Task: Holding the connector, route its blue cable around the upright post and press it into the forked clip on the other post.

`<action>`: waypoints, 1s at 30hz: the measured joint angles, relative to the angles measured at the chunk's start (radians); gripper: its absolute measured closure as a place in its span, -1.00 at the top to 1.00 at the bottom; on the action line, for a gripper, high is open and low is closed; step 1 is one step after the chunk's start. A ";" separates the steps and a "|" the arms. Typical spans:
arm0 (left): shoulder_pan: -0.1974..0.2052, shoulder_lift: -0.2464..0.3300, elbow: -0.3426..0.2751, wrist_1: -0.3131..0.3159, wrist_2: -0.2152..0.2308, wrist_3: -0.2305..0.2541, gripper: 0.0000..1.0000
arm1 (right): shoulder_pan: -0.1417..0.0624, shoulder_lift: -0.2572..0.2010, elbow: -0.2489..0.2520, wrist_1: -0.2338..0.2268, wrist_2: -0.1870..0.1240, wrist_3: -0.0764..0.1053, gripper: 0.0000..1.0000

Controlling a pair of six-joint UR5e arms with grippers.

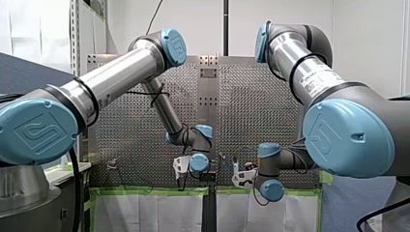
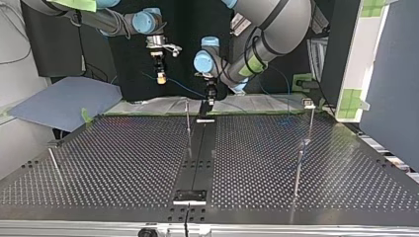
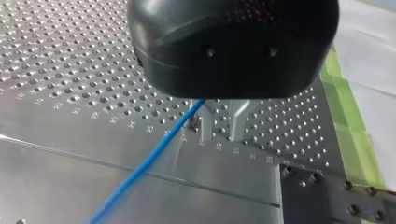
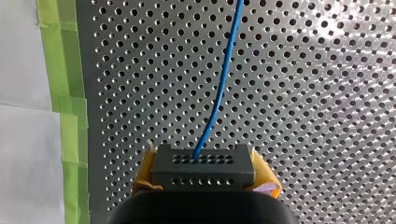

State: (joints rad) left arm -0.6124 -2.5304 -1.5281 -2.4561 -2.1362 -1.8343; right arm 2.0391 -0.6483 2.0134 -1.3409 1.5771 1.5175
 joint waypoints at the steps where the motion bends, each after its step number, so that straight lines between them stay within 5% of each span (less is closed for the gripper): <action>1: 0.000 0.000 0.000 0.000 0.001 0.000 -0.95 | 0.000 0.000 0.000 0.000 0.000 0.000 -1.00; 30: 0.012 0.000 0.001 -0.003 0.012 0.015 -0.95 | 0.000 0.000 -0.005 0.001 0.002 -0.003 -1.00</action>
State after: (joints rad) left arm -0.6007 -2.5306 -1.5273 -2.4593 -2.1238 -1.8192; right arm 2.0390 -0.6485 2.0084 -1.3397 1.5796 1.5144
